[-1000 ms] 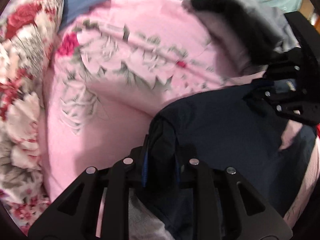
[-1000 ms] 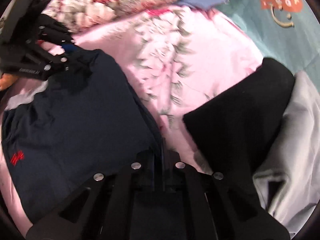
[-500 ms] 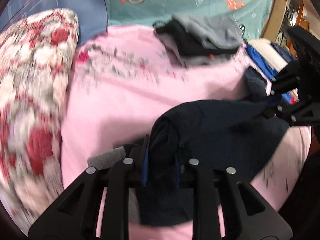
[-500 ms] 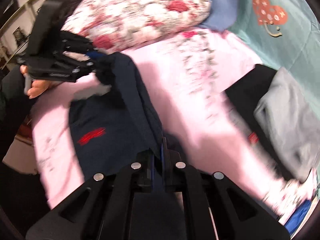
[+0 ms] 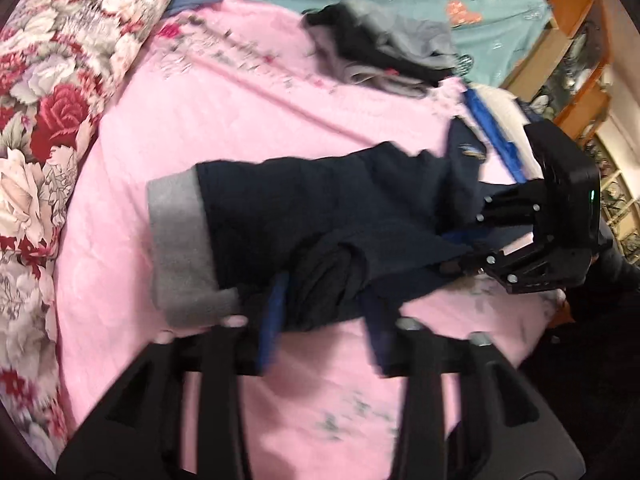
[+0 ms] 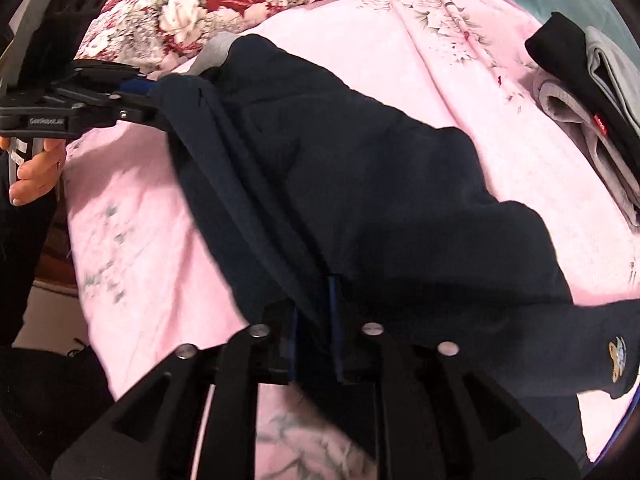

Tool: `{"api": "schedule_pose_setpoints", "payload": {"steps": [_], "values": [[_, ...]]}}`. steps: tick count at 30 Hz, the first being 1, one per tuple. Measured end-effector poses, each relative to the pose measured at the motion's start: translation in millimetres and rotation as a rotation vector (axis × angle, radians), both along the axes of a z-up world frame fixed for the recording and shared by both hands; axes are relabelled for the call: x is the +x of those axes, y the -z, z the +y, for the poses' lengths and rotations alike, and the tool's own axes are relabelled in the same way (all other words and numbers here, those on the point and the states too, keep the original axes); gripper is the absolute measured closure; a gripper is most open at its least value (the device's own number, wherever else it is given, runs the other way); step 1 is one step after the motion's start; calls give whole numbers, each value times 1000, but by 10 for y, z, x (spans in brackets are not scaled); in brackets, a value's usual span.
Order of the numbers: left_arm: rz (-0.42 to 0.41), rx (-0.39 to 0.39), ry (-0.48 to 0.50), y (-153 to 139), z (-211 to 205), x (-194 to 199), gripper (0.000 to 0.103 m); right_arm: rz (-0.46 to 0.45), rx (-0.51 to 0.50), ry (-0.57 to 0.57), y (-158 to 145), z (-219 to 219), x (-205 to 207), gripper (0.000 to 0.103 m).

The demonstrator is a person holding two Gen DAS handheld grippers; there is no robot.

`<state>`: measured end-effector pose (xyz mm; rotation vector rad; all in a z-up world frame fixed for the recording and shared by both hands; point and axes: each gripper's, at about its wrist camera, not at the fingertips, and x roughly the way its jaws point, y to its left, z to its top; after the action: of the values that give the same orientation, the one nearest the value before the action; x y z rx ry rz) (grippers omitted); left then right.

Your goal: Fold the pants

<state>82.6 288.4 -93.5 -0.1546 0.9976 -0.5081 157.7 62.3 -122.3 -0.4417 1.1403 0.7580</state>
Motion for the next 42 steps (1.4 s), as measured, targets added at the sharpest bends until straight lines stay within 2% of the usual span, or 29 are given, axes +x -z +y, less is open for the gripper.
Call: {"api": "schedule_pose_setpoints", "payload": {"steps": [1,2,3,4,5,7,8,11,13,14,15,16,17,18,19,20,22,23,24,26,27,28,30,32,35,40,42], "values": [[-23,-25,24,-51,-18,-54,3,15,15,-8,-113,-10,-42,73],[-80,-11,24,-118,-42,-117,2,26,46,-17,-195,-38,-88,67],[-133,58,-13,-156,-68,-128,2,25,97,-32,-351,-55,-125,67],[-156,119,-58,-160,-75,-114,2,8,118,-31,-428,-62,-143,67],[-127,124,-92,-133,-38,-31,2,-11,126,-23,-501,-65,-141,67],[-58,5,-105,-110,83,86,2,-15,150,-11,-572,-51,-101,67],[-54,-34,-118,-130,124,100,2,-13,154,-2,-570,-43,-85,67],[-63,-69,-153,-177,125,127,2,14,138,37,-409,1,27,67],[-55,-107,-167,-170,67,122,7,70,132,64,-189,3,110,74],[-47,-102,-192,-143,-2,141,18,94,121,70,-89,18,123,81],[-22,-83,-211,-91,-66,170,40,120,94,78,33,46,124,82],[18,-58,-228,-10,-118,208,56,144,76,85,124,53,136,82],[110,-17,-255,155,-212,297,93,147,75,90,169,50,122,82],[160,10,-270,246,-250,325,102,132,75,86,158,51,93,82],[210,44,-294,361,-304,371,102,135,69,85,142,51,87,82],[227,64,-325,444,-349,395,102,153,65,96,104,28,103,82],[191,79,-358,432,-395,386,102,149,63,146,-41,-112,188,81],[198,69,-382,443,-388,398,102,117,63,196,-178,-264,273,78],[209,42,-406,464,-358,411,101,90,61,244,-286,-405,347,68],[209,15,-417,496,-327,452,100,29,42,425,-528,-922,620,54],[209,1,-416,498,-312,472,100,14,32,519,-607,-1190,754,54],[214,-17,-419,513,-292,492,101,2,6,662,-686,-1604,956,54],[216,-36,-415,540,-280,512,100,14,-19,818,-726,-2099,1196,54],[209,-31,-408,532,-290,527,100,50,-36,991,-695,-2639,1484,54],[196,-9,-400,521,-307,512,100,151,4,1111,-550,-3002,1787,54],[186,1,-391,510,-294,492,100,236,-2,1183,-262,-2979,2166,55],[185,-3,-385,511,-307,514,100,244,-55,1229,-152,-2979,2246,55]]}}
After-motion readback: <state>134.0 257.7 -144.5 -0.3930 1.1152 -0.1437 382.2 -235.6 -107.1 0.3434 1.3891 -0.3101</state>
